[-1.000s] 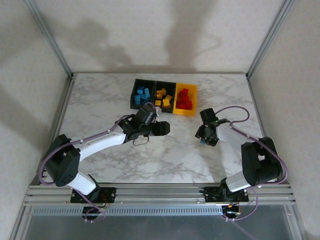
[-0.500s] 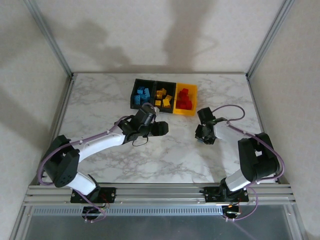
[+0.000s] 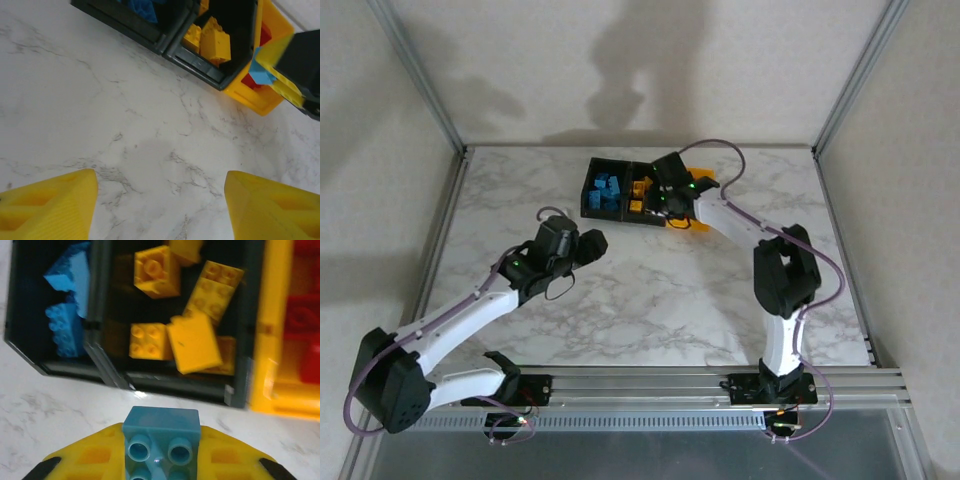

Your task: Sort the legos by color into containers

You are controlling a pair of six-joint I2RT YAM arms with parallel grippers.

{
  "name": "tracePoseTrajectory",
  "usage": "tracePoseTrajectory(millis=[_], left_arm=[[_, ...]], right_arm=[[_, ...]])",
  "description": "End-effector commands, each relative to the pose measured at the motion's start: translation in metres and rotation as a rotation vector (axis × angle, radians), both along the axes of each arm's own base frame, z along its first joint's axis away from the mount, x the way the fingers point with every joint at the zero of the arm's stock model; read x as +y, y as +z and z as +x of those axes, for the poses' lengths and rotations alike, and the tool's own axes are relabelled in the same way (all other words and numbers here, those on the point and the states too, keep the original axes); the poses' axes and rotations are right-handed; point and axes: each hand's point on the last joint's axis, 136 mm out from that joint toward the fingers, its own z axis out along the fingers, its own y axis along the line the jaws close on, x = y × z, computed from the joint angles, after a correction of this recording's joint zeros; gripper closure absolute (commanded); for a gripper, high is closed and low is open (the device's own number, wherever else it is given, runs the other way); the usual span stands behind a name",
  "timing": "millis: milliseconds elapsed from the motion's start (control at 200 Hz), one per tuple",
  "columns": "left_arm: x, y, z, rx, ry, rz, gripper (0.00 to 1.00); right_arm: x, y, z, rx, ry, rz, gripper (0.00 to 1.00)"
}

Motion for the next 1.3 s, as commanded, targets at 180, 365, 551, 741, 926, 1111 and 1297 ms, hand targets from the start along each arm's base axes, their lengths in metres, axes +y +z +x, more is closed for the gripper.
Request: tracePoseTrajectory(millis=[180, 365, 551, 741, 926, 1111, 1297], left_arm=[[0.034, -0.007, -0.013, 0.031, 0.099, 0.02, 0.32], [0.036, -0.006, -0.013, 0.033, 0.103, 0.021, 0.32], [0.037, -0.007, -0.015, 0.038, 0.104, 0.015, 0.32], [0.041, -0.008, -0.017, 0.038, 0.116, 0.016, 0.32], [0.042, -0.008, -0.013, 0.03, 0.129, 0.019, 0.28], [0.052, -0.004, 0.002, -0.011, 0.184, 0.083, 0.0], [0.049, 0.004, 0.035, -0.056, 0.201, 0.154, 0.0]], right_arm=[[0.074, -0.003, 0.028, 0.015, 0.157, 0.117, 0.84], [0.105, -0.003, 0.047, 0.002, 0.197, 0.192, 0.81], [0.12, -0.011, 0.065, 0.005, 0.185, 0.215, 0.64], [0.121, -0.008, 0.069, -0.003, 0.173, 0.216, 0.52], [0.109, 0.006, 0.063, -0.044, 0.179, 0.179, 0.51], [0.063, 0.037, 0.039, -0.177, 0.151, 0.089, 0.33], [-0.001, 0.05, 0.011, -0.253, 0.073, 0.02, 0.23]])
